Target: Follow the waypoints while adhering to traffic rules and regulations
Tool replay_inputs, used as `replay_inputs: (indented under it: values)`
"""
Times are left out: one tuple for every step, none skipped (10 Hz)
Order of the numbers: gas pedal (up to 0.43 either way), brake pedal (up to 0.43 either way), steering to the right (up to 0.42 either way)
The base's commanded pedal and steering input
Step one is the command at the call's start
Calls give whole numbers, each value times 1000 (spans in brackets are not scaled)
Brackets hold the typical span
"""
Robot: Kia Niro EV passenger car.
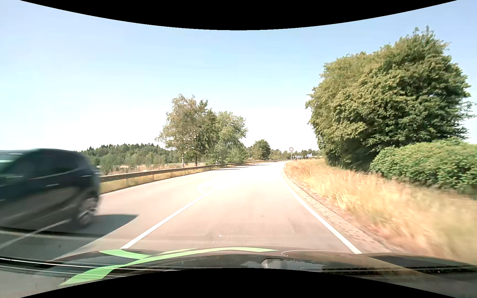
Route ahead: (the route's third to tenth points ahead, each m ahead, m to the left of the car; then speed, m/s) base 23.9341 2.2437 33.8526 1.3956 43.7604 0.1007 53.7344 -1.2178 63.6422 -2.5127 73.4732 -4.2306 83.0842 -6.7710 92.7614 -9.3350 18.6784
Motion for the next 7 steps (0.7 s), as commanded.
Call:
replay_inputs:
  values:
    - [268,0,11]
    - [280,0,11]
    - [280,0,11]
    - [280,0,11]
    - [280,0,11]
    - [280,0,11]
    - [280,0,12]
